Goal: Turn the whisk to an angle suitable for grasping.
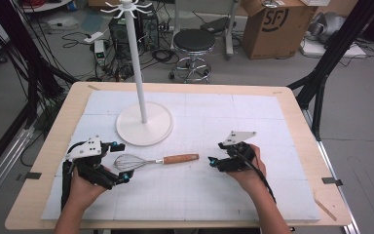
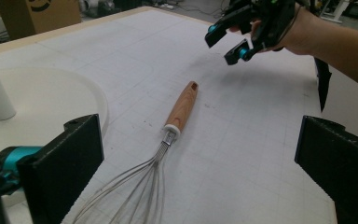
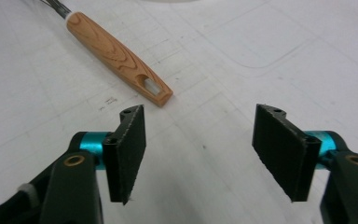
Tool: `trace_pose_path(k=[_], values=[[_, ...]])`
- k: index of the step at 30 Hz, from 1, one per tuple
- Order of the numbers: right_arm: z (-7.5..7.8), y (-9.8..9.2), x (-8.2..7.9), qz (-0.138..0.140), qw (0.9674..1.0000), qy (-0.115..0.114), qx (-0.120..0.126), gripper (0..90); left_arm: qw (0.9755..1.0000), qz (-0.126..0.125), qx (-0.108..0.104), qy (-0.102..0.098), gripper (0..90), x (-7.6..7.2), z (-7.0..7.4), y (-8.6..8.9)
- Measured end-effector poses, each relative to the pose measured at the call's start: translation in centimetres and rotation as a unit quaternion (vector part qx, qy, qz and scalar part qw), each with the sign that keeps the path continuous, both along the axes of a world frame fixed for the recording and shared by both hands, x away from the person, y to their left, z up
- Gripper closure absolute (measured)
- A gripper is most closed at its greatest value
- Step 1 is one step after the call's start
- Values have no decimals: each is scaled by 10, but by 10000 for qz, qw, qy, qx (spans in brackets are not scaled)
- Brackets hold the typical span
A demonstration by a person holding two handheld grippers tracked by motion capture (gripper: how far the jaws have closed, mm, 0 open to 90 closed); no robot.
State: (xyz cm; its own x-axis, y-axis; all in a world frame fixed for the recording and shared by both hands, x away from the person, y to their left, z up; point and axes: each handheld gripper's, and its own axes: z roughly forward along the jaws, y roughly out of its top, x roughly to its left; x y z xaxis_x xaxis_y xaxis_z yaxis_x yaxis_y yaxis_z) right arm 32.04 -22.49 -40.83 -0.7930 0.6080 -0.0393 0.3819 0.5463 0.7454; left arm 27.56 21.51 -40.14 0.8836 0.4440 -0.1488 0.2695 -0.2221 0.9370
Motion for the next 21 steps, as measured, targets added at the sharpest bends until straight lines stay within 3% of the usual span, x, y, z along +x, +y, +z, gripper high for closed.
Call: trace_pose_path(k=[10,14,21], values=[[13,-39,-22,-177,9991,-228,320,179,10000,10,-31,16,16,-1,-2,4],[11,-50,-27,-215,9991,-103,337,155,10000,13,-87,17,16,-1,-2,6],[15,-61,-29,-164,9980,-164,590,113,10000,20,-79,38,16,1,-2,4]])
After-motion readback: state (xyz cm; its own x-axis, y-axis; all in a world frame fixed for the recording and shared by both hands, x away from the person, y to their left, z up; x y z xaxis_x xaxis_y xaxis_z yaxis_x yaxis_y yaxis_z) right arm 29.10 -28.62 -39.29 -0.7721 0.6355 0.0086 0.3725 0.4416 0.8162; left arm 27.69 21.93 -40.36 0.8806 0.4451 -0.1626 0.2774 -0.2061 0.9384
